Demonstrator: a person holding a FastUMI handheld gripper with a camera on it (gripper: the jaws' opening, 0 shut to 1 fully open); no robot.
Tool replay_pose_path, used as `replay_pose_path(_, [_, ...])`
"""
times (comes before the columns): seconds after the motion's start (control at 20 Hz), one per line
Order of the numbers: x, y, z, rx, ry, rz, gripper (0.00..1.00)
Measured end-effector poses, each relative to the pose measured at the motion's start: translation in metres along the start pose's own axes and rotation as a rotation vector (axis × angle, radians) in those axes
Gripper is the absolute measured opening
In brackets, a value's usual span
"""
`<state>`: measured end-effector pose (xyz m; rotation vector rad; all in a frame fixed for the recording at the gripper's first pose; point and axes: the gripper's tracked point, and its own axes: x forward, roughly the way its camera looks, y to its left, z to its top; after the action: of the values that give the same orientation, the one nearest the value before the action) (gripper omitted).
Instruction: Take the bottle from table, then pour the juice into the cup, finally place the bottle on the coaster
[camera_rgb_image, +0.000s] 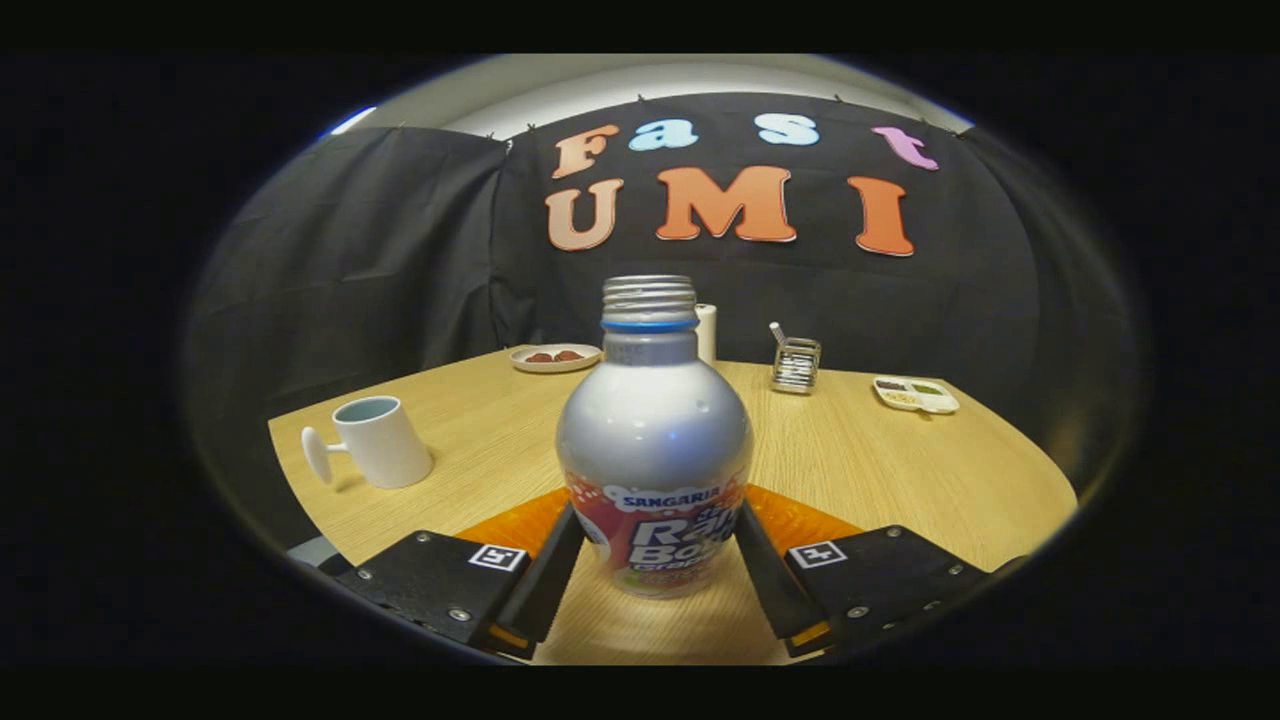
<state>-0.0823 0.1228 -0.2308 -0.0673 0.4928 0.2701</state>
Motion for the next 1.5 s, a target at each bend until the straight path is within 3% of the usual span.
replay_pose_path(0.4, [0.006,0.013,0.020,-0.071,-0.038,-0.029,0.79])
replay_pose_path(1.5, [0.035,0.069,0.051,-0.544,-0.133,-0.163,0.78])
